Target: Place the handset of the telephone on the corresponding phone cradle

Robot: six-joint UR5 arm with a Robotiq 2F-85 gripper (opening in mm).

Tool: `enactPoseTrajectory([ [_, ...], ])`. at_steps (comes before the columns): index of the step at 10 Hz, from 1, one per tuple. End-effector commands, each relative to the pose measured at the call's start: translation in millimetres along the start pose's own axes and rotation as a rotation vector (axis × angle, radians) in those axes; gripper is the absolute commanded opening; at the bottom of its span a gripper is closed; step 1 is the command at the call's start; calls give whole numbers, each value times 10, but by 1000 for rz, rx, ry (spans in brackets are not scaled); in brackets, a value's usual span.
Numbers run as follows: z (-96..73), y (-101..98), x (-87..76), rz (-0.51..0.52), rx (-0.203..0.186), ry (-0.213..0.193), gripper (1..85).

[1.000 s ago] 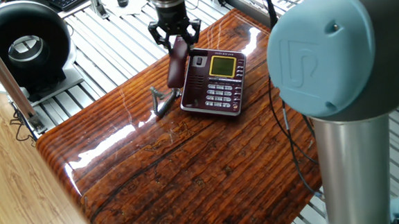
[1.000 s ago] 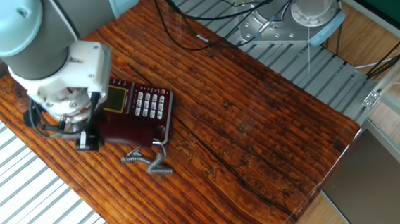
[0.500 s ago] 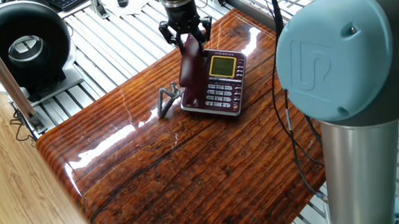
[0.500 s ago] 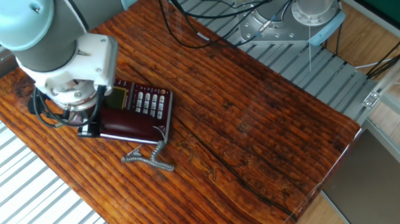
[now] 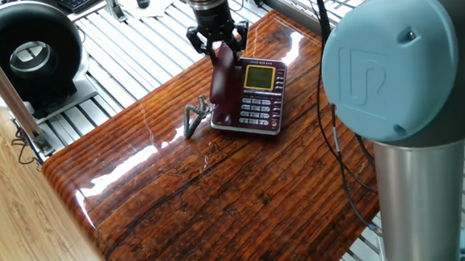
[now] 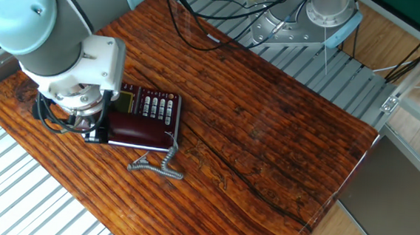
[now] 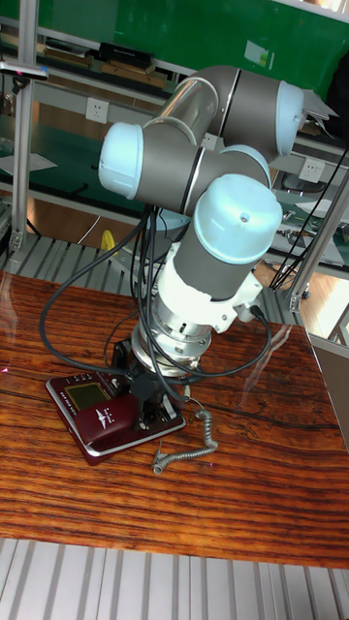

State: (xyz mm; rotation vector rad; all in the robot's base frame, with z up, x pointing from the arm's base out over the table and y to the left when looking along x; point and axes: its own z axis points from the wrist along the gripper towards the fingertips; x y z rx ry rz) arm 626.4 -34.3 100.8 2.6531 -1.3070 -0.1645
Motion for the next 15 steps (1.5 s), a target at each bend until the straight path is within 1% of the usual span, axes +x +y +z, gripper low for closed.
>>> enactPoseTrajectory([
  [1, -11, -42, -52, 29, 13, -21, 107],
  [3, -11, -13, -41, 44, 2, -16, 90],
  [4, -11, -4, -62, 50, -1, -24, 87],
  [6, -11, 27, -67, 32, -13, -26, 67],
  [8, -11, 49, -38, -4, -21, -15, 30],
  [9, -12, 84, 20, -34, -35, 7, 27],
  [10, -17, 143, 113, -49, -58, 42, 27],
  [11, -21, 171, 154, -13, -69, 59, 23],
  [12, -26, 156, 237, 8, -62, 91, 10],
  [13, -27, 150, 247, 22, -59, 95, 10],
  [14, -40, 146, 105, 47, -47, 57, 10],
  [15, -41, 163, 23, 46, -54, 36, 10],
])
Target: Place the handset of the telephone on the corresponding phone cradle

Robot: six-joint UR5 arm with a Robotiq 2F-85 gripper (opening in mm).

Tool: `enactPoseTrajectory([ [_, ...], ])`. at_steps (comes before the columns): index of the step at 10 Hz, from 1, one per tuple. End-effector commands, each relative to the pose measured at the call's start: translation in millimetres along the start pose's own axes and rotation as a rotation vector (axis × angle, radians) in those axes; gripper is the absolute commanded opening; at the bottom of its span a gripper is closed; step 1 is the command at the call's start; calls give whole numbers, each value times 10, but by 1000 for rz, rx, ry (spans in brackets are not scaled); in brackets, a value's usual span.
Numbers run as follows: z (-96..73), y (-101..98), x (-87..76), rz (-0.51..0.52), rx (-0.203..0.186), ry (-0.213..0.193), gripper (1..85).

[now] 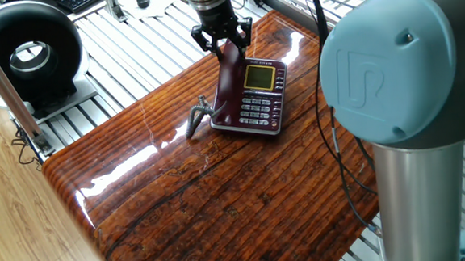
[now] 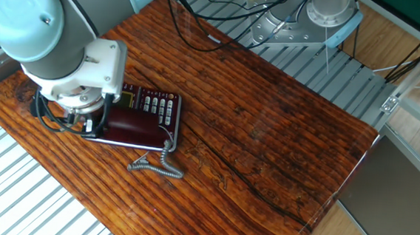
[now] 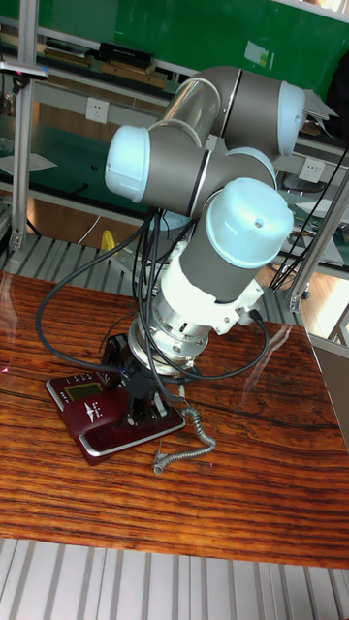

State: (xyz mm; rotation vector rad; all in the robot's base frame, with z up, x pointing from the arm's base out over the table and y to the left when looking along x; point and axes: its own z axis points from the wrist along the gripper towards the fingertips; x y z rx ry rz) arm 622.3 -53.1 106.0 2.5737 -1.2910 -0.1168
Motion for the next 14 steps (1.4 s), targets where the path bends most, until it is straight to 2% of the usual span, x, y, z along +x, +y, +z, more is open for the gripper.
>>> enactPoseTrajectory([
  [1, -17, 52, -162, 32, -8, -13, 10],
  [3, -14, 86, -276, 76, -3, 24, 10],
  [5, 3, 58, -401, 75, 11, 21, 10],
  [7, 35, 67, -466, 90, 29, 72, 10],
  [8, 36, 99, -445, 89, 26, 95, 10],
  [9, 33, 91, -457, 81, 30, 83, 10],
  [11, 47, 5, -390, 64, 71, 99, 10],
  [12, 70, -41, -380, 64, 88, 90, 10],
  [14, 75, -104, -348, 45, 110, 101, 10],
])
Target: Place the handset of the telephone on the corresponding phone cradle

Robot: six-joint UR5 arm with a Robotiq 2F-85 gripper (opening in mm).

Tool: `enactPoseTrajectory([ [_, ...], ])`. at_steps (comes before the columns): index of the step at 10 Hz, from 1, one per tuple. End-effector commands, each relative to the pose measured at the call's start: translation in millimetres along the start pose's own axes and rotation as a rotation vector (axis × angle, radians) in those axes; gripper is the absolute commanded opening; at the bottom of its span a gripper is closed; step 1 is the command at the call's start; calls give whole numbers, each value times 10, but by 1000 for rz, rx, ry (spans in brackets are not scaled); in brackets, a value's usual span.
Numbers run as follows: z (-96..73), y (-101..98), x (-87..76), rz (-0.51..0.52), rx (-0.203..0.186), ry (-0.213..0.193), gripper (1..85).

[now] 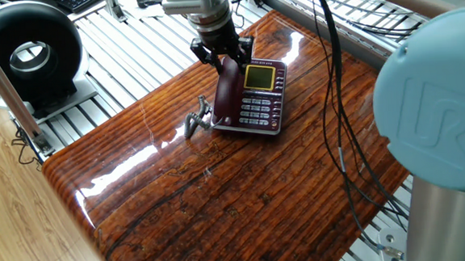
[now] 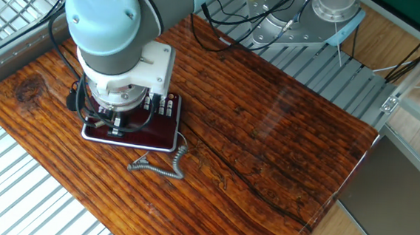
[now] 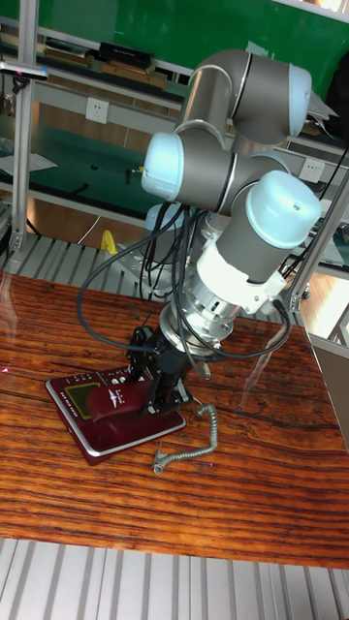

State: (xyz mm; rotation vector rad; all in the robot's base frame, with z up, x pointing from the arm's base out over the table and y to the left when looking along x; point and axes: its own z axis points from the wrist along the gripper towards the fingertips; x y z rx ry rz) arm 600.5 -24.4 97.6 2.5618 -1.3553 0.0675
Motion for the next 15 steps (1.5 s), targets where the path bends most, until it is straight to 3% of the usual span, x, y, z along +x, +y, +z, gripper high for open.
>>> enactPoseTrajectory([
  [1, 42, -98, -6, -24, 58, -11, 10],
  [2, 70, -128, -15, -41, 87, -25, 10],
  [4, 90, -158, 30, -53, 109, -13, 10],
  [5, 99, -127, 77, -54, 99, 7, 10],
  [10, 214, -85, -38, -16, 101, -7, 10],
  [13, 230, -7, -70, -17, 74, -22, 10],
  [15, 225, -5, -102, -26, 76, -32, 10],
])
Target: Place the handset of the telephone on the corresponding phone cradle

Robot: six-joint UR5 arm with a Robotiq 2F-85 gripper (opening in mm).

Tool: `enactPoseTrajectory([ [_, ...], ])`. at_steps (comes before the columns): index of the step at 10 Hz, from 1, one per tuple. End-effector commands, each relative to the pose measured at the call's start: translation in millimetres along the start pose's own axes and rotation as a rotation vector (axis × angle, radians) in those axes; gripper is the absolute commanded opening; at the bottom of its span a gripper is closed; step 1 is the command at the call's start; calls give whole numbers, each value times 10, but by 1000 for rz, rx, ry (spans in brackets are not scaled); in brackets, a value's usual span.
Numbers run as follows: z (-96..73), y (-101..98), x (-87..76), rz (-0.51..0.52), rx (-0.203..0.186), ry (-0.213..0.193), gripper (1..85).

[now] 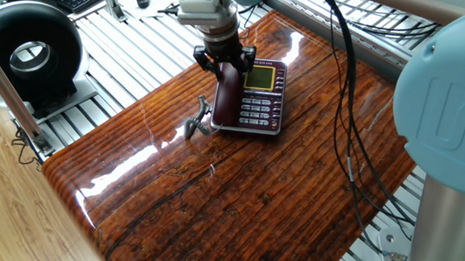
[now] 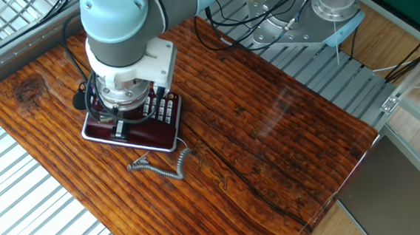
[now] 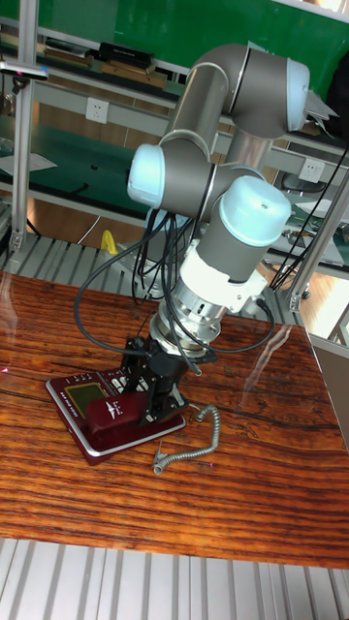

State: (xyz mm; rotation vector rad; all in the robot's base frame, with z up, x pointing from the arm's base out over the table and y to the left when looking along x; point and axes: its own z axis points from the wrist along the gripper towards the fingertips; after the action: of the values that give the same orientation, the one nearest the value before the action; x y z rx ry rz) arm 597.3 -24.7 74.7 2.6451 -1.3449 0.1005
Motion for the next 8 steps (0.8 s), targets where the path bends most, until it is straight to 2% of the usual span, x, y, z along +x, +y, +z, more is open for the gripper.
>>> enactPoseTrajectory([
  [1, 3, 34, -27, -1, -7, -8, 10],
  [8, 19, -68, -26, -27, 26, 7, 10],
])
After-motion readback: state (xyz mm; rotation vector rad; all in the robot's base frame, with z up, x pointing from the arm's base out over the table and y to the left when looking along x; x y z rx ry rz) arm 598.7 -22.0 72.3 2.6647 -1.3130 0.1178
